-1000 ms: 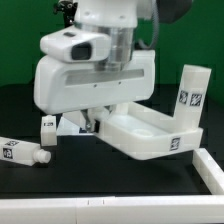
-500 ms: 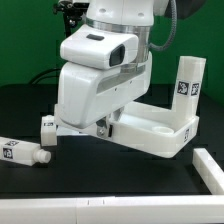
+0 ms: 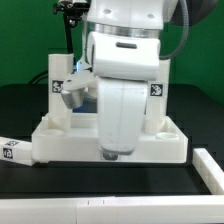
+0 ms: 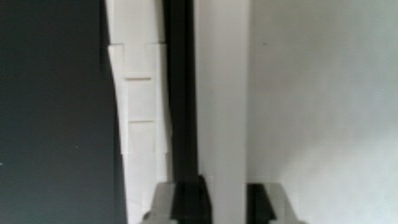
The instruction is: Assemble desk
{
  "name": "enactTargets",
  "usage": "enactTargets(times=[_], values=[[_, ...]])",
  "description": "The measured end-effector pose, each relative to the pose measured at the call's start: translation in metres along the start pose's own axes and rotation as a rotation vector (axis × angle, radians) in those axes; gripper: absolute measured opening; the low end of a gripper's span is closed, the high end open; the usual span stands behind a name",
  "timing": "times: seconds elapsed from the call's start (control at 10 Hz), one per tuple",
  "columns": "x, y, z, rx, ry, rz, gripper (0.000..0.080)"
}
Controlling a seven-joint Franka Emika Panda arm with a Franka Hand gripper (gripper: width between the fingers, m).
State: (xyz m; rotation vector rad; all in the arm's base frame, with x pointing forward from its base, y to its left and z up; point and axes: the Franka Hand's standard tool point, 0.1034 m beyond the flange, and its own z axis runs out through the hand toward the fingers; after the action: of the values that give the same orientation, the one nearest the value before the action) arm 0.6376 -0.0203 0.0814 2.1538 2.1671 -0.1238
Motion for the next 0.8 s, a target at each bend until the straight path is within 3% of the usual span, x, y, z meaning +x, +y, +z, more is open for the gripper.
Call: enactTargets(times=[0.3, 0.4, 0.6, 0.7, 0.8], values=[[0.0, -0.001, 0.004, 0.006, -0.008, 0.043, 0.0054], [0.01, 0.004, 0.01, 0.002, -0.004, 0.076, 0.0054], [0.026, 0.011, 0.026, -0.014, 0.002, 0.082, 0.0054], [0.028, 0.013, 0.029, -0.035, 0.004, 0.076, 0.0054], [0.027, 0.012, 0.03, -0.031, 0.003, 0.083, 0.0054]])
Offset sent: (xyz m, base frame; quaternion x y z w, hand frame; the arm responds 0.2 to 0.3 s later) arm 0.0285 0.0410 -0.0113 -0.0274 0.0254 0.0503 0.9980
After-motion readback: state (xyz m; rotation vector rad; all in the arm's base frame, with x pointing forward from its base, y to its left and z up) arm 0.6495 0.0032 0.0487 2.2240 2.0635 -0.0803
